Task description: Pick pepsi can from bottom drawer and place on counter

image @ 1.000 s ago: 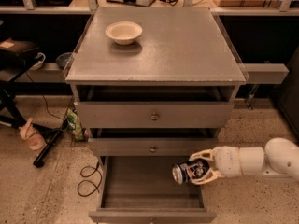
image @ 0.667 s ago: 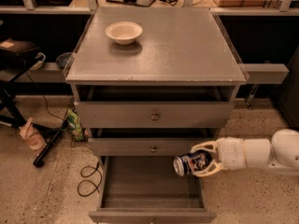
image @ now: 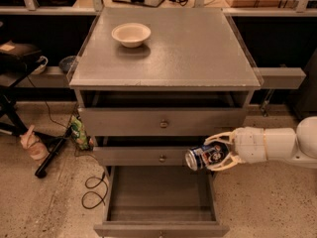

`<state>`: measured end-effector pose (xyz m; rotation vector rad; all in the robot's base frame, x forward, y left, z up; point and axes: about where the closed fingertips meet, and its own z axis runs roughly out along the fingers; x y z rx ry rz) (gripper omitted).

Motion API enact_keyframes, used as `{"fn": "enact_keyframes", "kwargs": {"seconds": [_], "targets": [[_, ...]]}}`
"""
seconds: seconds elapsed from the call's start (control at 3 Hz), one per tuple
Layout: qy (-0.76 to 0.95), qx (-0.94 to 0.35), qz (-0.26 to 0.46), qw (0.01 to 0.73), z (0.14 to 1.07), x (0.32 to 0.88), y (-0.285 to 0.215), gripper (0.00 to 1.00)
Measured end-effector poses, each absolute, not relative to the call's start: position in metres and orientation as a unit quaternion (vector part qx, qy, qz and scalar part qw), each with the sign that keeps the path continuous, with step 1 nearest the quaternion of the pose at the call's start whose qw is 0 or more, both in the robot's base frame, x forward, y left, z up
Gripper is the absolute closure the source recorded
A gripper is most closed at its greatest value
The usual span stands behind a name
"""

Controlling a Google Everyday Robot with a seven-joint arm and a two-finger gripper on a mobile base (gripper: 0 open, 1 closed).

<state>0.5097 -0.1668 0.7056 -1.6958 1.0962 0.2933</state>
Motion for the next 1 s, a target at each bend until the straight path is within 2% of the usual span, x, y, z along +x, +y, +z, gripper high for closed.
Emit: {"fn": "enact_keyframes", "kwargs": {"seconds": [1.0], "targets": [[0.449,-0.710,0.100,0.533,0.755,0.512,-0.165,1.00]]}}
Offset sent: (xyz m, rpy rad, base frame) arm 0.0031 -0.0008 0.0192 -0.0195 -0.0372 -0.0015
